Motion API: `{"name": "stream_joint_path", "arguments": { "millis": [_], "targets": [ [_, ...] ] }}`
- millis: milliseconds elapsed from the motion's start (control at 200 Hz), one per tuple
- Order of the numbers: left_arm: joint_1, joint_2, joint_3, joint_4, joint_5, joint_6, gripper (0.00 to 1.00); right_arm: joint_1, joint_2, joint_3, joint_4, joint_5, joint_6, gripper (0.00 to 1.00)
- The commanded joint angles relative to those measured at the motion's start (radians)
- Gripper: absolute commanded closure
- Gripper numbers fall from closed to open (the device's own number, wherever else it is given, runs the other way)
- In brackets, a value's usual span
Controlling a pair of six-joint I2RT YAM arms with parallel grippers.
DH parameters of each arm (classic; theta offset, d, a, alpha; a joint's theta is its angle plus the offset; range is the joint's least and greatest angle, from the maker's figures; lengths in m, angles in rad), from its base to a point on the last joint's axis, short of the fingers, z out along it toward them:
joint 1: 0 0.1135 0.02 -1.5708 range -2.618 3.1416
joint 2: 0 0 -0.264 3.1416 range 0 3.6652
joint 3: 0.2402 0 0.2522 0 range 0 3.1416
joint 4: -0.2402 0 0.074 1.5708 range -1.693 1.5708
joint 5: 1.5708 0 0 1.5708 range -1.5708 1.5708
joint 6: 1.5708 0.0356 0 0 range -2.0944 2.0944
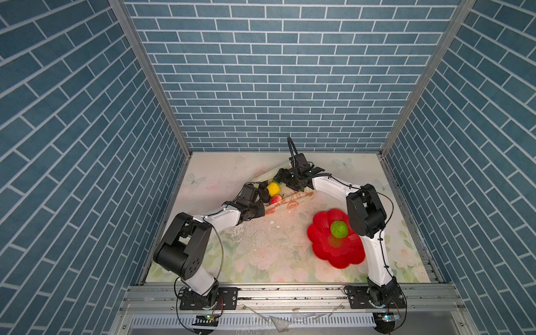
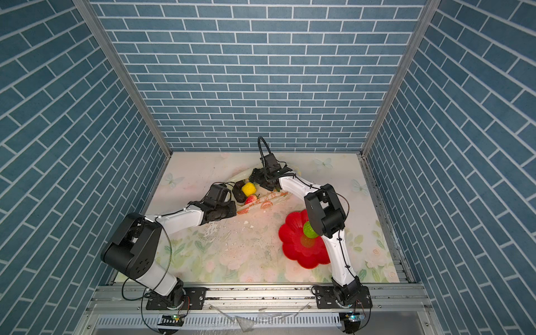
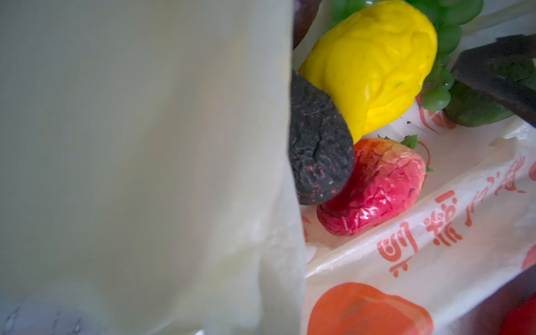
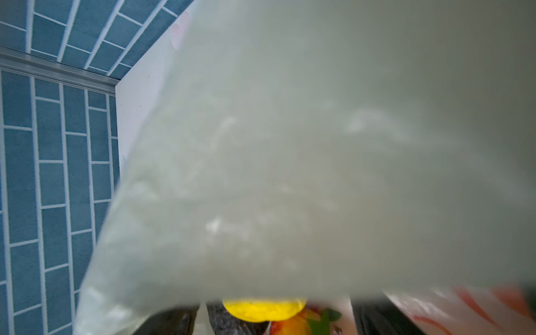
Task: Take fruits out of the plastic bag
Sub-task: Pick up the fruit from the plastic bag.
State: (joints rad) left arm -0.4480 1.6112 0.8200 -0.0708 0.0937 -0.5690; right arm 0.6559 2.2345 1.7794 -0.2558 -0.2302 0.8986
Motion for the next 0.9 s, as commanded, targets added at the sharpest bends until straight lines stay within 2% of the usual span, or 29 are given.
{"name": "stream_joint_path", "arguments": {
  "millis": [0, 490, 740, 895],
  "targets": [
    [-0.008, -0.013, -0.008, 0.003, 0.003, -0.003, 0.90, 0.023, 0.049, 0.065, -0.006, -0.005, 0.051, 0.18],
    [-0.008, -0.032, -0.026, 0.002, -0.011, -0.006, 0.90, 0.051, 0.155, 0.138, -0.071, 0.004, 0.057, 0.18],
    [-0.009, -0.039, -0.026, -0.006, -0.019, -0.001, 0.90, 0.052, 0.151, 0.127, -0.050, -0.004, 0.053, 0.31],
    [-0.009, -0.038, -0.028, -0.007, -0.024, 0.000, 0.89, 0.051, 0.116, 0.123, -0.064, 0.009, 0.014, 0.33]
  ]
}}
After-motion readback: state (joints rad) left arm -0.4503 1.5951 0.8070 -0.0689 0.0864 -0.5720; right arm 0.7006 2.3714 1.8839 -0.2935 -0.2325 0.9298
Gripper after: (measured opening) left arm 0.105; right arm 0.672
